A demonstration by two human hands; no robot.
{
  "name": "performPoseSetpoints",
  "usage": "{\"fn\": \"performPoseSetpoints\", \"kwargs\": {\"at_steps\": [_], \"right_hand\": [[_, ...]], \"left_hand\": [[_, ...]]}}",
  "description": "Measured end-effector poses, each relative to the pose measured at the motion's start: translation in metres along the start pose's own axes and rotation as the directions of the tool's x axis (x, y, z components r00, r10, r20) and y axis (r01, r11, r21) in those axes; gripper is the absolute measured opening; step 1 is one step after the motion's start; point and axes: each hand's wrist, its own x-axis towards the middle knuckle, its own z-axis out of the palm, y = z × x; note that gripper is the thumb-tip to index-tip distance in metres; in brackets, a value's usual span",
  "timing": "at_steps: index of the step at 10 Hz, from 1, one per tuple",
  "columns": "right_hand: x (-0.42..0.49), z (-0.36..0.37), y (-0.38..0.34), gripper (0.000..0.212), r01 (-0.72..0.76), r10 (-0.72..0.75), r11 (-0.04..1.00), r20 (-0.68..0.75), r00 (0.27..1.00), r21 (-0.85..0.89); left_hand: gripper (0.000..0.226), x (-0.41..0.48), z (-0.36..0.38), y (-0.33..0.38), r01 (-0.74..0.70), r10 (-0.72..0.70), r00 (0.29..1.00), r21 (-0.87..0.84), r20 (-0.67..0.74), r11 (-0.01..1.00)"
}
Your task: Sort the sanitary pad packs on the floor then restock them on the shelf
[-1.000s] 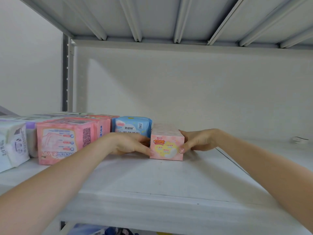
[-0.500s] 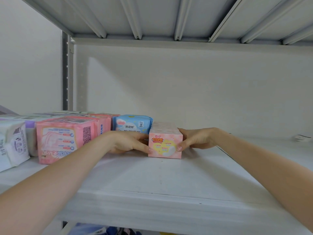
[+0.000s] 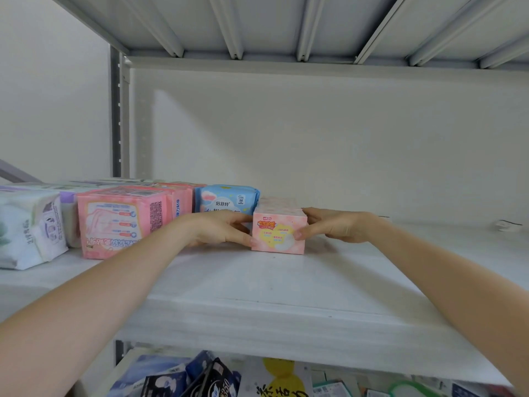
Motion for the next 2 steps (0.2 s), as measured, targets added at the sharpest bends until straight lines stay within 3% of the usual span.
{"fn": "performPoseSetpoints", "kwargs": {"at_steps": [2], "right_hand": [[-0.023,0.007,-0.008,0.087,-0.005,-0.006,0.999,-0.241,0.971,-0.045]], "left_hand": [[0.068,-0.024,0.011,0.009,0.052,-0.012,0.982,0.211,-0.188,0.976]]}}
